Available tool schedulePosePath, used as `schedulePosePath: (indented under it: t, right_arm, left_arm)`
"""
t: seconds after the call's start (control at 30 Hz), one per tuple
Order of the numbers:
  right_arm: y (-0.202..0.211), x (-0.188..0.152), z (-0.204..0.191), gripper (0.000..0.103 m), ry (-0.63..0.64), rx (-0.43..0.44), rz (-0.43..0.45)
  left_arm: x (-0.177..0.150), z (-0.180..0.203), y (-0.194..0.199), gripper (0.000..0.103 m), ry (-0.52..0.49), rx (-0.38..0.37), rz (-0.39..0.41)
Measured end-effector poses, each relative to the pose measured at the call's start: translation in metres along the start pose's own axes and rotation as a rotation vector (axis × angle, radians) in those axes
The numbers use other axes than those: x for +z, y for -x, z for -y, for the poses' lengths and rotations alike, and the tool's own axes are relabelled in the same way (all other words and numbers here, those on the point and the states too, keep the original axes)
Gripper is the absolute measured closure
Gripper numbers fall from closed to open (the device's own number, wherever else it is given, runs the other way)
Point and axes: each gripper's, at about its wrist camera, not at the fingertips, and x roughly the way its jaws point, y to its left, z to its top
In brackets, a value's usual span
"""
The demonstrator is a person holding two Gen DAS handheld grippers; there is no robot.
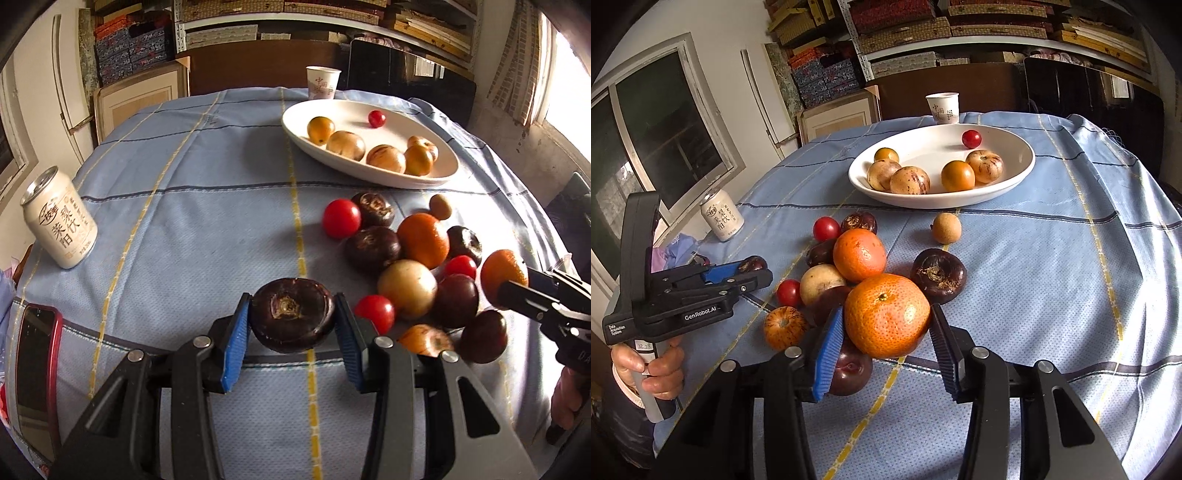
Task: Organize fruits
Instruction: 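Carry both fruits over the white plate and open both tools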
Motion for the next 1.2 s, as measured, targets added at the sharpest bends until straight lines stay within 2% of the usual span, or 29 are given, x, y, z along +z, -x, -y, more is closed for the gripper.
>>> schedulePosePath:
  t: [0.27,0.4,0.5,0.63,0.73,0.93,0.97,1.03,1.07,1.2]
  right_arm:
    - [0.012,0.011,0.005,0.056,0.02,-0.01,0.089]
    - [0.011,0.033,0.015,0.056,0.036,-0.017,0.152]
    - [-0.001,0.059,0.035,0.056,-0.016,-0.011,0.166]
    - [-0.025,0.093,0.065,0.056,-0.104,-0.044,0.195]
    - [-0.047,0.111,0.08,0.056,-0.128,-0.084,0.18]
    - [-0.08,0.125,0.1,0.055,-0.19,-0.032,0.135]
    - [-0.084,0.126,0.102,0.054,-0.196,-0.024,0.13]
    - [-0.088,0.128,0.105,0.051,-0.207,-0.012,0.135]
    - [-0.087,0.129,0.105,0.042,-0.205,-0.005,0.138]
    - [-0.073,0.129,0.103,0.035,-0.193,-0.008,0.164]
  left_arm:
    - [0.037,0.02,0.011,0.06,-0.037,-0.036,0.072]
    - [0.068,0.03,0.012,0.06,-0.061,-0.053,0.111]
    - [0.101,0.04,0.004,0.06,-0.073,-0.07,0.131]
    - [0.151,0.053,-0.027,0.06,-0.051,-0.11,0.095]
    - [0.178,0.067,-0.063,0.06,-0.063,-0.078,0.05]
    - [0.204,0.075,-0.123,0.059,-0.041,-0.052,-0.072]
    - [0.205,0.074,-0.128,0.056,-0.032,-0.053,-0.082]
    - [0.207,0.072,-0.131,0.029,-0.012,-0.053,-0.088]
    - [0.208,0.071,-0.129,0.023,-0.003,-0.051,-0.08]
    - [0.201,0.065,-0.105,0.01,0.012,-0.048,-0.037]
